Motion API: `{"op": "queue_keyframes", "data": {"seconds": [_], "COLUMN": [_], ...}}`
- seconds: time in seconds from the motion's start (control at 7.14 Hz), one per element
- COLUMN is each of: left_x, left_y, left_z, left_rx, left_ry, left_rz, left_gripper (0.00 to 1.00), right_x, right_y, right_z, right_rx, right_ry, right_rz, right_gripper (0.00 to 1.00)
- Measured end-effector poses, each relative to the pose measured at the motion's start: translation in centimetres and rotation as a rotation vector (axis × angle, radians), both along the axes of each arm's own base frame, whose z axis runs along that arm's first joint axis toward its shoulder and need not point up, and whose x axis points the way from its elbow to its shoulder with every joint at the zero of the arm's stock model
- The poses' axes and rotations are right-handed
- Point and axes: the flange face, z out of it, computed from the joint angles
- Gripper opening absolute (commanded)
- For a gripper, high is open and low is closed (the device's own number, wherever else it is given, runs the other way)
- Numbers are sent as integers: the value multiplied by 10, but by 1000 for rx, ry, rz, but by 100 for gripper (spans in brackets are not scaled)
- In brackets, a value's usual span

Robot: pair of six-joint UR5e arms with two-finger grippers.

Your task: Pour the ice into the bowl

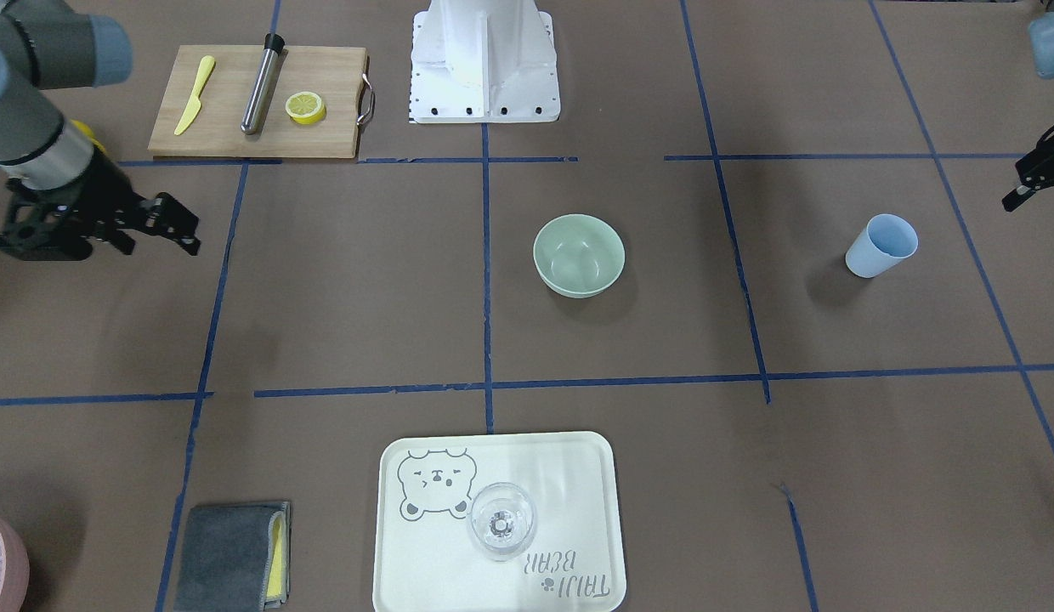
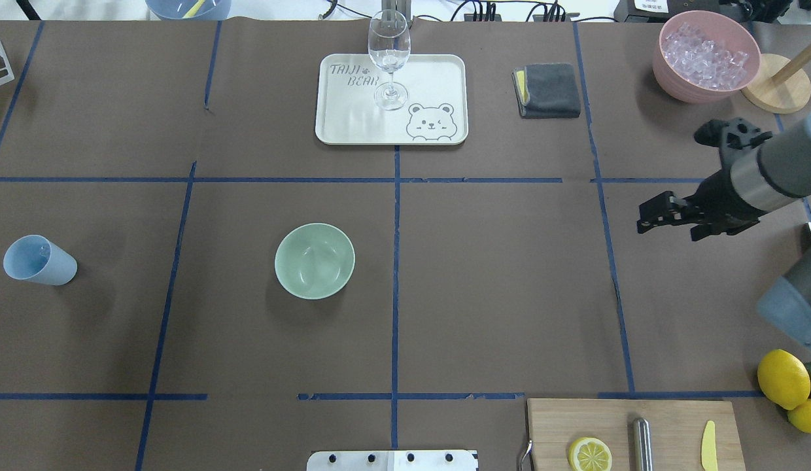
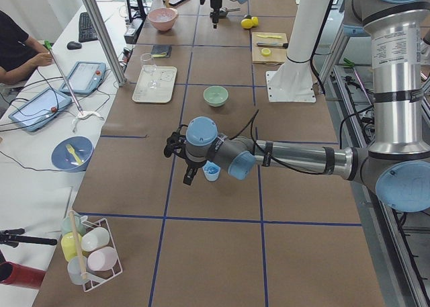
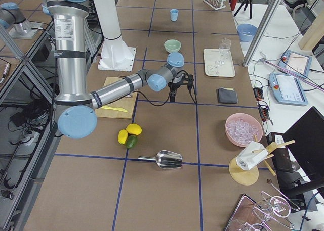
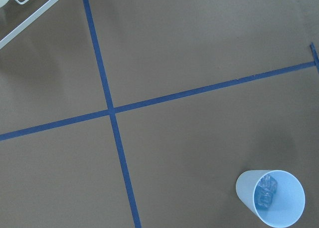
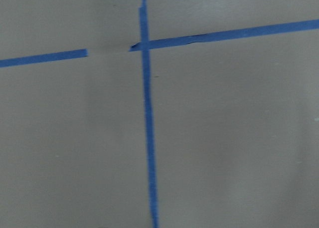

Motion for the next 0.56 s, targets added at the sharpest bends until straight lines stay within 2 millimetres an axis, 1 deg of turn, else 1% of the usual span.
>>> {"op": "queue_keyframes", "data": {"seconds": [0.14, 0.28, 0.42, 0.56], "left_x": [13, 23, 31, 38], "left_y": [22, 56, 87, 105], "left_z": [1, 8, 14, 20], "left_rx": [43, 118, 150, 160], "left_ry": [23, 58, 103, 107], "left_rz": [-57, -114, -139, -158], "left_gripper": [100, 100, 100, 100], "right_x": [29, 40, 44, 46], "right_y": [1, 1, 0, -1], "right_z": [21, 32, 37, 39], "right_rx": [29, 39, 41, 41], "right_ry": [15, 24, 29, 31], "right_rz": [-22, -31, -34, -35], "right_gripper": [100, 100, 100, 100]}}
